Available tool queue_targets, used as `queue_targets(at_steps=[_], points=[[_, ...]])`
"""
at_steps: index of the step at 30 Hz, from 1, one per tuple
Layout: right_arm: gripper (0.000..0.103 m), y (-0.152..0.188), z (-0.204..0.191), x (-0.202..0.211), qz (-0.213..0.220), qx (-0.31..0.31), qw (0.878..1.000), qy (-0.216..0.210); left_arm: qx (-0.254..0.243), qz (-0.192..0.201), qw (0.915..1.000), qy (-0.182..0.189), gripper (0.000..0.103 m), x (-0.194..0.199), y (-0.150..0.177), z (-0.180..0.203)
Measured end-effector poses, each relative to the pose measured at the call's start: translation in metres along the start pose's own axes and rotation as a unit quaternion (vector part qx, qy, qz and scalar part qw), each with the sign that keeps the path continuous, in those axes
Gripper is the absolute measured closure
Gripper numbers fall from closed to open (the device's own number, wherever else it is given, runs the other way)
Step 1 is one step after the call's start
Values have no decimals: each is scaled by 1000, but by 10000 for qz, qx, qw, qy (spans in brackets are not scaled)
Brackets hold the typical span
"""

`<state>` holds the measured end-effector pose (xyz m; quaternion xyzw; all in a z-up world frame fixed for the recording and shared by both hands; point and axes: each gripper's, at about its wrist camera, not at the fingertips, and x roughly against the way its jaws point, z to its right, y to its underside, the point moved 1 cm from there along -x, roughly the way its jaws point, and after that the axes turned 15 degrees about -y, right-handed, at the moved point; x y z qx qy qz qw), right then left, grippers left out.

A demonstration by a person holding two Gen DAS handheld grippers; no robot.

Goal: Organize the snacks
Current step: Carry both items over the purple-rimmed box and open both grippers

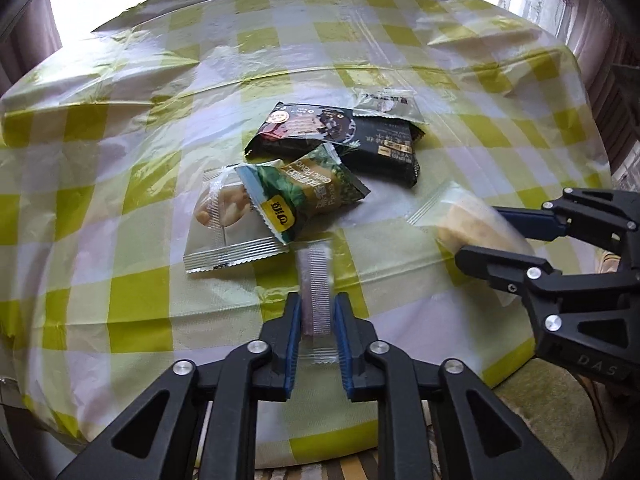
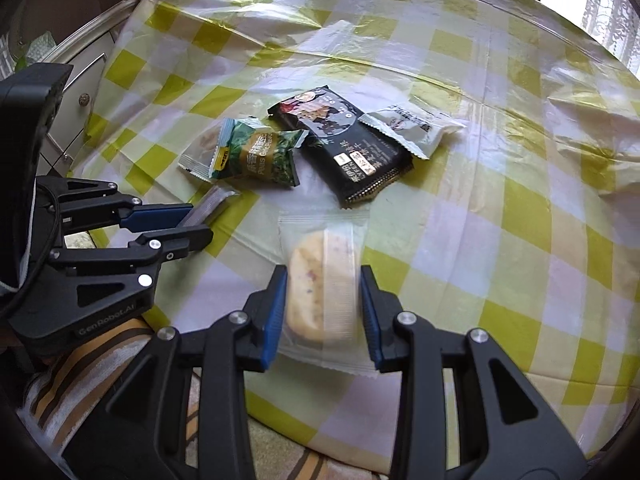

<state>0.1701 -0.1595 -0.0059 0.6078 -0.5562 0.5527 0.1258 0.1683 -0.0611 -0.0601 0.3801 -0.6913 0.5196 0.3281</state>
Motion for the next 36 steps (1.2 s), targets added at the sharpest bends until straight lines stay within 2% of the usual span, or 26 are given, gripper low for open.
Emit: queue_targets(at_steps=[9, 14, 17, 21, 26, 36], points=[[65, 27, 23, 49, 469, -440, 9979, -62, -209, 453, 9987, 95, 88, 42, -12, 28], [65, 47, 38, 82, 744, -721, 9946, 85, -290, 634, 9939, 851, 88, 68, -20, 61], [65, 61, 50, 104, 902, -877, 9919, 184, -468, 751, 9836, 1569, 88, 84, -24, 88], [65, 82, 67, 132, 1058, -1069, 9877, 414, -718, 812, 9738, 1998, 88, 99, -28, 125], [65, 119, 95, 171, 1233, -1422, 9790, 783, -1030, 703, 9569, 2623, 88, 113, -27, 171], [65, 200, 149, 249, 1468, -2212, 9505, 1617, -1851, 661, 9250, 3251, 87, 147, -19, 258]])
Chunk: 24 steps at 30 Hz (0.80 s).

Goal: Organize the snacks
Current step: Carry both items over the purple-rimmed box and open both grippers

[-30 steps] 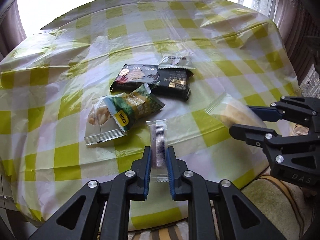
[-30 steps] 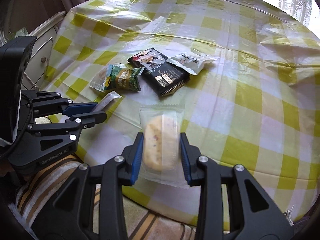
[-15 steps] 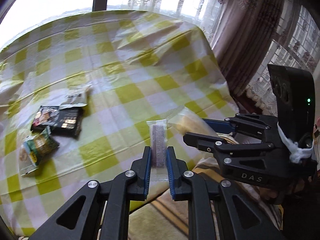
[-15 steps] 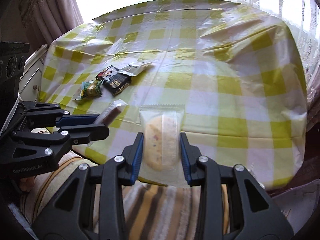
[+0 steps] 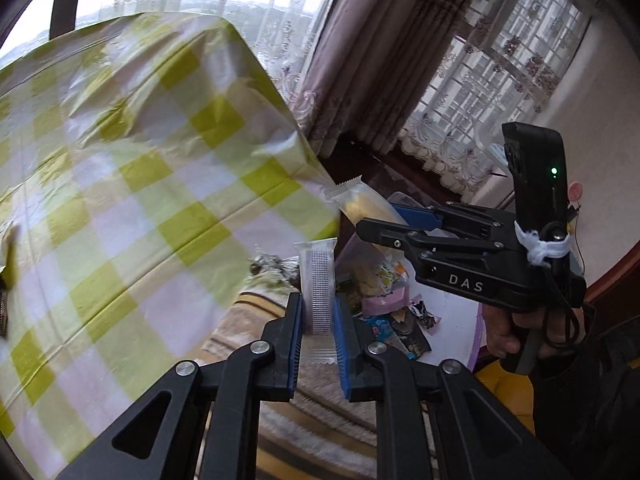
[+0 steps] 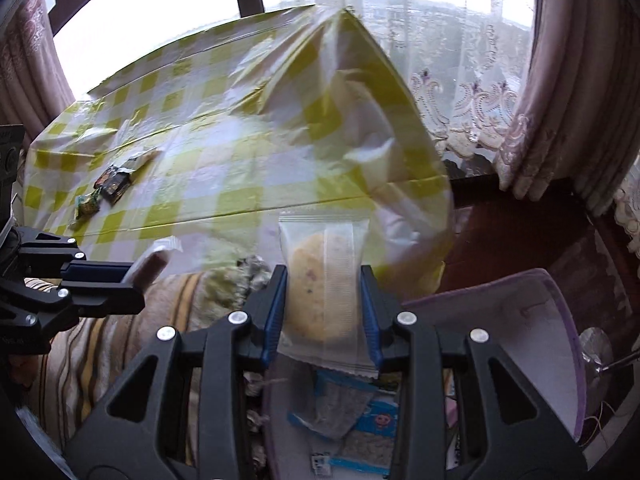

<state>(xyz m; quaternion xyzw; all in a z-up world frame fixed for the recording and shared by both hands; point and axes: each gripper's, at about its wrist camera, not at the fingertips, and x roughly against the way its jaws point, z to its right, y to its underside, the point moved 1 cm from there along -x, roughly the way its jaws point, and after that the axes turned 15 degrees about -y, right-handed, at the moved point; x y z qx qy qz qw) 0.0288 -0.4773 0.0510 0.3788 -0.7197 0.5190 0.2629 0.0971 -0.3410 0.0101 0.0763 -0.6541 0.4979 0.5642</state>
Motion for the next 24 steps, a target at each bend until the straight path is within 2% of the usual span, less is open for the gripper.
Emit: queue_targets(at_steps=[7, 8, 10, 11, 12, 17, 21, 24], points=[[63, 10, 41, 25, 122, -366, 9983, 433, -292, -239, 9988, 319, 84, -17, -6, 35], [60, 10, 45, 28, 142, -413, 9978, 495, -296, -265, 9985, 378, 82, -18, -7, 37], [42, 9, 48, 31, 192, -471, 9971, 568, -264, -255, 9986, 383, 64, -18, -8, 37], [30, 9, 48, 33, 235, -475, 9969, 582, -218, -211, 9990, 331, 60, -16, -8, 35], [27, 9, 47, 34, 274, -466, 9969, 570, -154, -148, 9994, 266, 53, -15, -9, 32], [27, 5, 37, 30, 285, -432, 9977, 447, 214, 300, 9993, -56, 49, -7, -13, 9], [26, -1, 21, 21, 280, -382, 9981, 397, -86, 594, 9959, -677, 47, 3, -16, -5], [22, -11, 4, 14, 354, -338, 9982, 346, 46, 749, 9911, -1097, 47, 12, -20, -32]])
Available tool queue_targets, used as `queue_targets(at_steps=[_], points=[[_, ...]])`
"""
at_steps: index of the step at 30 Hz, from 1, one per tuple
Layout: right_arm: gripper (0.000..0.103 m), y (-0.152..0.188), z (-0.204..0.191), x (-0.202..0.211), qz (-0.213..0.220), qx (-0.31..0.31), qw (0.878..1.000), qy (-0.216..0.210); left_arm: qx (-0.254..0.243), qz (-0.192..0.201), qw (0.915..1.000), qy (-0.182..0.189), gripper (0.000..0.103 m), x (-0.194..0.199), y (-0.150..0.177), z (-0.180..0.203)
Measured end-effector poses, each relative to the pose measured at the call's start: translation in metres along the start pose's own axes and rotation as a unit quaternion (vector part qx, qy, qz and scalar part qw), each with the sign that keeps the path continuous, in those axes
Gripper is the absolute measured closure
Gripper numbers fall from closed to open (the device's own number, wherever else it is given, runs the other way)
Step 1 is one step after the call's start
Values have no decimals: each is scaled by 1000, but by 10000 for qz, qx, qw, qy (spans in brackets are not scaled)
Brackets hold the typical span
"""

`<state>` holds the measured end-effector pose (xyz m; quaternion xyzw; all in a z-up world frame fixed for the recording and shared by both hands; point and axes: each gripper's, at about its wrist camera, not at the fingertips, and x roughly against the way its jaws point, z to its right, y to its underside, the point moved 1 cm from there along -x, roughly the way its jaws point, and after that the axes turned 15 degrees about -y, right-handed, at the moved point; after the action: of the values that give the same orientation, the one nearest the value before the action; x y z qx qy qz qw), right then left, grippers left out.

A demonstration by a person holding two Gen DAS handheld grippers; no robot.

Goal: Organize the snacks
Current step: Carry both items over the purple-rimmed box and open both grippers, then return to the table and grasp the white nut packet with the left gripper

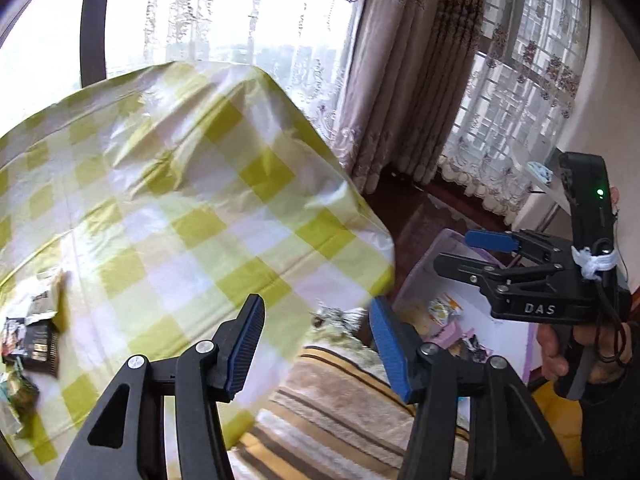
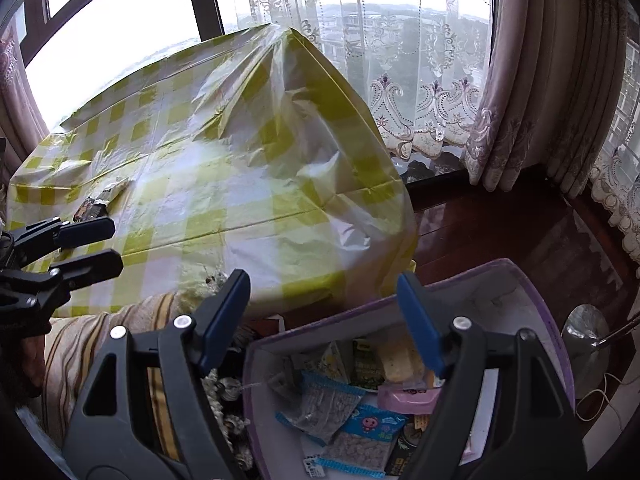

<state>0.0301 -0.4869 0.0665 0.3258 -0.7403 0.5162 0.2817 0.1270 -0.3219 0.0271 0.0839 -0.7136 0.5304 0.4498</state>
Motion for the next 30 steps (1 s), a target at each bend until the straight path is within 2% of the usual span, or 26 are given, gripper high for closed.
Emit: queue_targets(at_steps=[7, 14, 16, 18, 21, 25, 27, 30], points=[[18, -24, -62, -29, 92, 346, 9986, -380, 731, 59, 9958, -554, 47, 10, 5, -92], [18, -34, -134, -71, -71, 915, 9932, -715, 1518, -69, 9828, -1047, 47, 12, 42, -181], [18, -34, -154, -81, -111, 1079, 9907, -824, 1973, -85, 9743, -1086, 47, 16, 54, -209], [18, -34, -173, -92, -168, 1194, 9883, -929, 2411, -66, 9623, -1259, 47, 21, 67, -236], [18, -37, -195, -108, -262, 1251, 9845, -1199, 2958, -120, 9393, -1736, 48, 28, 84, -275], [18, -40, -225, -129, -337, 1494, 9799, -1279, 3567, -299, 9068, -2226, 48, 36, 115, -324], [18, -42, -240, -139, -386, 1627, 9767, -1347, 3747, -409, 8960, -2349, 50, 38, 129, -341], [18, -41, -261, -157, -487, 1844, 9703, -1486, 3823, -622, 8894, -2428, 50, 35, 145, -354]])
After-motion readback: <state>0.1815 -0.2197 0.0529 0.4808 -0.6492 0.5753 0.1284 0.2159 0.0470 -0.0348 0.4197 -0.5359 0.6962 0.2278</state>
